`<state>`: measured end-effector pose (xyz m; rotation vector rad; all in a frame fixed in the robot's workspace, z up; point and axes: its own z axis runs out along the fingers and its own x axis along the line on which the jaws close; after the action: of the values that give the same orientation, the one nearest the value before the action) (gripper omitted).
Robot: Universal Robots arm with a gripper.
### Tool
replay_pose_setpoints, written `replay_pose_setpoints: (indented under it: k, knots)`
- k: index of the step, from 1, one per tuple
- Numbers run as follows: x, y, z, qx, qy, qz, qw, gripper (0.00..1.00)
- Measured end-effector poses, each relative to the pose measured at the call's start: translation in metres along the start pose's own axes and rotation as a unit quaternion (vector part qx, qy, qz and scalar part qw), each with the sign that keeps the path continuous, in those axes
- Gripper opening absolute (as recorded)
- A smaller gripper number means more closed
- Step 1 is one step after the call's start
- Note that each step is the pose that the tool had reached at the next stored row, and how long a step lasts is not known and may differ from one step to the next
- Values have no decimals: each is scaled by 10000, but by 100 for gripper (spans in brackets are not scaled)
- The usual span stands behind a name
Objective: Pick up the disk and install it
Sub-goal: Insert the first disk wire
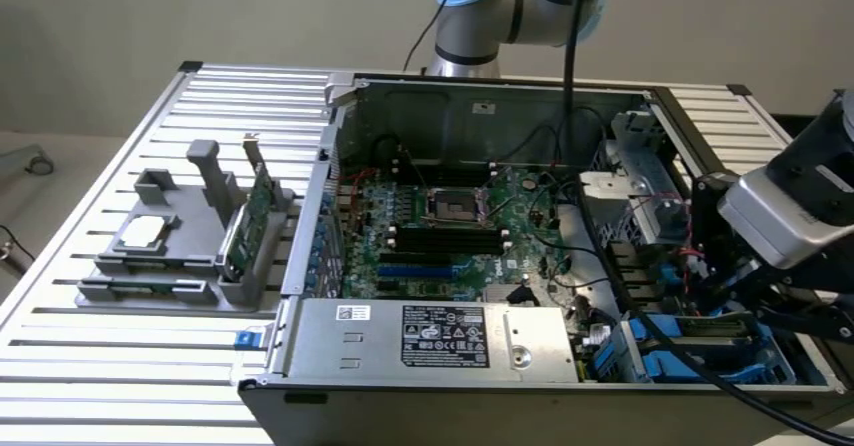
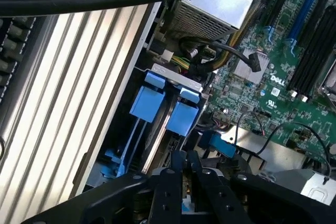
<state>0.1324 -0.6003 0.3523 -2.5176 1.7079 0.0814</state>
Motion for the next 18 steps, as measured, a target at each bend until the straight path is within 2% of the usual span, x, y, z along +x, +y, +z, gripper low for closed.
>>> replay_pose_setpoints:
  k: [4, 9, 11, 13, 16, 18]
  knots:
    - [1, 1, 6, 26, 28, 305, 9995, 17]
    - [1, 0, 14, 52, 70, 658, 9978, 17]
    - [2, -1, 17, 49, 111, 748, 9971, 17]
    - [4, -3, 22, 40, 165, 827, 9964, 17]
    - [8, -14, 28, 20, 266, 918, 9954, 17]
    - [7, -18, 32, 10, 313, 966, 9948, 17]
